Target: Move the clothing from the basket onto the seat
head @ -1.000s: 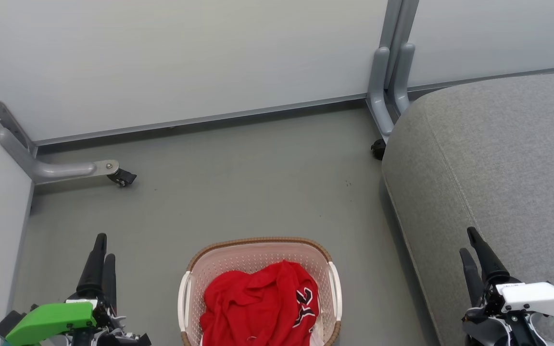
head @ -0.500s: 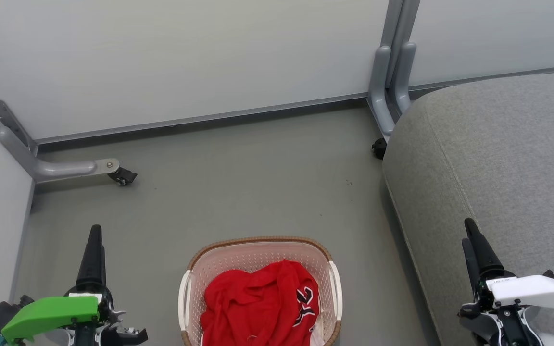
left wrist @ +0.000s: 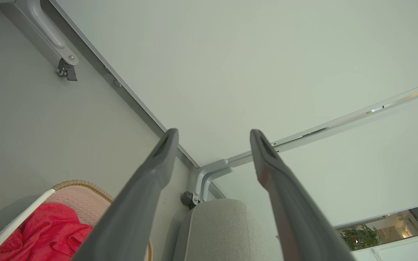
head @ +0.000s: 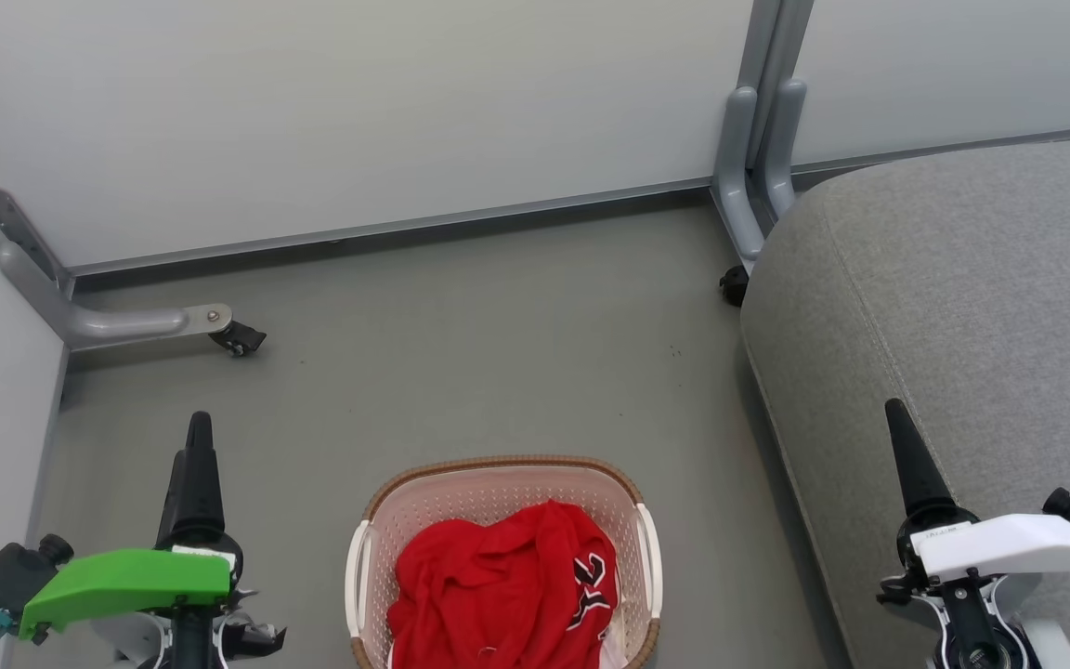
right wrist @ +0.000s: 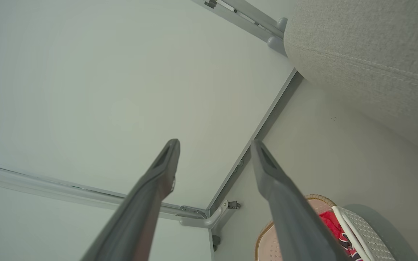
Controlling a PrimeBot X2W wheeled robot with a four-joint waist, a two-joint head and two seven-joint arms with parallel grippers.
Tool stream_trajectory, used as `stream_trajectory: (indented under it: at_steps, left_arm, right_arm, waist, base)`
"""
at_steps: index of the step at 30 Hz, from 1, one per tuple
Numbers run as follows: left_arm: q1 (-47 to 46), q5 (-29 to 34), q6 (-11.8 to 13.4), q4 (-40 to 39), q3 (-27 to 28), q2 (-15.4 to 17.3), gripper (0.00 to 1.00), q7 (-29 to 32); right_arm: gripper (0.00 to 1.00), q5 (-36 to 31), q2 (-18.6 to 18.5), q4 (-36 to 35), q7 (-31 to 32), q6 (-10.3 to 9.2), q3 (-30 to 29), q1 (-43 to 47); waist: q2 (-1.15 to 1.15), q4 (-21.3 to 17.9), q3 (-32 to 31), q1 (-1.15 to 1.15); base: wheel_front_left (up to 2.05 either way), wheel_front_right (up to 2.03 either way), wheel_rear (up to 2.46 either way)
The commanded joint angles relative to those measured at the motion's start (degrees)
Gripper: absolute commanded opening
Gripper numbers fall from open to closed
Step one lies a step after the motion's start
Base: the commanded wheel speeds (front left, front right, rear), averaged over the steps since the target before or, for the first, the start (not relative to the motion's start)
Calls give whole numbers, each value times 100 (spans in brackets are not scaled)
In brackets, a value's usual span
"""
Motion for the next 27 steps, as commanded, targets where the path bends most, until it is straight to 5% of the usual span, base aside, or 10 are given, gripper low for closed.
stream_trajectory:
  at_steps: [1, 27]
  left_arm:
    - [-179, 310, 44, -139, -46, 42, 100, -69]
    - [-240, 2997, 528, -252, -635, 57, 100, -539]
  right_arm:
    - [100, -237, -46, -130, -71, 2, 31, -146]
    - [100, -2709, -64, -171, -542, 3, 352, -192]
  waist:
    - [0, 3, 2, 0]
    - [0, 63, 17, 0]
  base:
    - [0, 0, 0]
    - [0, 0, 0]
